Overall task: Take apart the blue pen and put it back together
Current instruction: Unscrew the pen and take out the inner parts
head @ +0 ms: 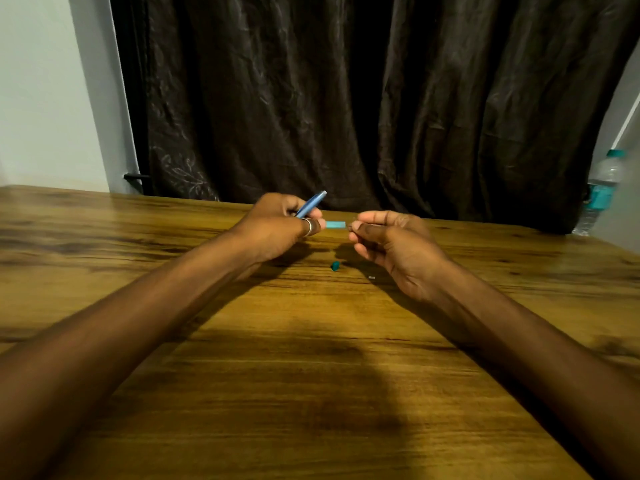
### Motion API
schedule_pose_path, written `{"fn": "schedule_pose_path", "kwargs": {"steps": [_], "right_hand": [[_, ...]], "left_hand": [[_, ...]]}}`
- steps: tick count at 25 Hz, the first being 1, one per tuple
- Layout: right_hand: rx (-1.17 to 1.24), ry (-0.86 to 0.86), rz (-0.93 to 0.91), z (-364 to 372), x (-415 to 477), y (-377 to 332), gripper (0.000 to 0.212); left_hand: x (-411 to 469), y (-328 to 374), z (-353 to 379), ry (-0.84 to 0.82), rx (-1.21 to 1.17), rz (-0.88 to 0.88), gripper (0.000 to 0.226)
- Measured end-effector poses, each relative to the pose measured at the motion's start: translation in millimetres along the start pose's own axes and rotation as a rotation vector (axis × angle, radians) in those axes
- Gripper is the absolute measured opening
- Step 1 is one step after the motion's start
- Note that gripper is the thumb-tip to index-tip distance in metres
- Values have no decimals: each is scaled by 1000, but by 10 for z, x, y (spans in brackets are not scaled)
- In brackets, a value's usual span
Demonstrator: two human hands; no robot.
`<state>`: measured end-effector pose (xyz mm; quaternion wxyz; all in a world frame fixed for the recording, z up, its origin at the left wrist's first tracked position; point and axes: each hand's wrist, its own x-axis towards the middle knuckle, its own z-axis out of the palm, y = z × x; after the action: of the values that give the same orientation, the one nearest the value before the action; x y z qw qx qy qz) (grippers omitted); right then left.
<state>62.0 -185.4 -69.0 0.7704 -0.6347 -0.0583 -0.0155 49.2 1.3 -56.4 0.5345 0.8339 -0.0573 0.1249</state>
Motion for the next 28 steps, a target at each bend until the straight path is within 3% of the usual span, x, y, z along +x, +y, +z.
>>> {"fn": "schedule_pose_path", "kwargs": {"steps": [10, 19, 28], "right_hand": [[-131, 62, -83, -139, 101, 13, 14], [-157, 98, -105, -184, 158, 31, 14], [-179, 127, -108, -148, 112, 15, 16]], "left_hand": [[56, -28, -94, 32, -35, -33, 20], [97, -66, -261, 196, -16, -147, 22], [74, -221, -162, -74, 330, -161, 19]]}}
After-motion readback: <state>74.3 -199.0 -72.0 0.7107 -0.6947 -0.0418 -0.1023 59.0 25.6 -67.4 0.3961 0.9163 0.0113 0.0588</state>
